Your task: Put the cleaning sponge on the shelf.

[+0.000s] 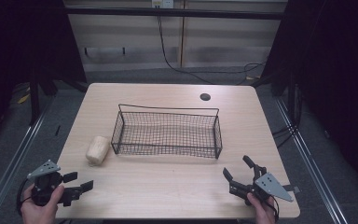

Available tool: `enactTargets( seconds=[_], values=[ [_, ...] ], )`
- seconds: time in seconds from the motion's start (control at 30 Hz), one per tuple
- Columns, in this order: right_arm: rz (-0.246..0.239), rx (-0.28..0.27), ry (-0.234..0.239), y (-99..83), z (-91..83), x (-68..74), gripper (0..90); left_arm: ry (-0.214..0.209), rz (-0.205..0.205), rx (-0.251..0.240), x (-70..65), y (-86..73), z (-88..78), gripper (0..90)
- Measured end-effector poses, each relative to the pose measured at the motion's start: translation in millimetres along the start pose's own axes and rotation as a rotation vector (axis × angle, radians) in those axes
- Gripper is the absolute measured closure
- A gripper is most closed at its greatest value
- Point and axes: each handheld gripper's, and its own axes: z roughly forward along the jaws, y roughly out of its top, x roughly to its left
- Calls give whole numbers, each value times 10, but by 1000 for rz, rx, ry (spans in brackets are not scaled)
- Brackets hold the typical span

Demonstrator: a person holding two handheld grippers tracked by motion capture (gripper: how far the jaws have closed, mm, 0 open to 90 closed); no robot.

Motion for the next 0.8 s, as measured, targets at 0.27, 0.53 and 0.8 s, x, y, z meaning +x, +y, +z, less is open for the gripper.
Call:
enactTargets(
  seconds=[0.27, 0.53, 0.8],
  values=[
    [2, -2, -7, -1, -3, 4, 135, 15, -59, 49, 89, -25, 52, 170],
    [3, -5, -8, -2, -2, -2, 135, 16, -99, 35, 130, -15, 49, 170],
    [1, -6, -13, -2, -4, 0, 134, 71, -113, 53, 71, 94, 70, 180]
  ],
)
